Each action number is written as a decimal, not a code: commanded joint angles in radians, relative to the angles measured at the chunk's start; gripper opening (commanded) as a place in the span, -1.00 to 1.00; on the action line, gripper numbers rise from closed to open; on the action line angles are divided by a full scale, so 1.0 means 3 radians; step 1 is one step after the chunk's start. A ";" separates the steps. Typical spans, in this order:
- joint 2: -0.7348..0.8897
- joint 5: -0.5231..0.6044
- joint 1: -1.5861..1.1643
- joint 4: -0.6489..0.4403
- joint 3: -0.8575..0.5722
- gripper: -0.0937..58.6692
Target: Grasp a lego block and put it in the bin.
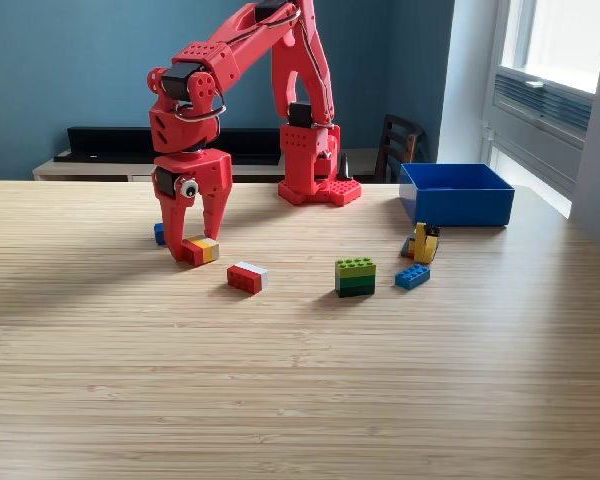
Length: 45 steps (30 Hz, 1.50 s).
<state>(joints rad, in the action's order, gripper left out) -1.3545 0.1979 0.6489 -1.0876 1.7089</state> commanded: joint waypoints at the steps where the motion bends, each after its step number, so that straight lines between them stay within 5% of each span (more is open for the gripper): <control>1: -0.0046 -0.0072 0.0031 -0.0174 -0.0061 -1.00; 9: -0.0082 -0.0046 -0.0266 -0.1278 -0.1084 -1.00; 15: -0.0573 0.0020 -0.0701 -0.1508 -0.1503 -1.00; 28: -0.1662 0.0516 -0.3293 -0.1580 -0.0644 -1.00; 37: -0.1744 0.0997 -0.4960 -0.1580 -0.0383 -1.00; 45: -0.1759 0.0890 -0.5906 -0.1616 -0.0271 -1.00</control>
<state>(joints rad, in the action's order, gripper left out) -1.8024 0.4786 -1.0109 -1.5478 1.6352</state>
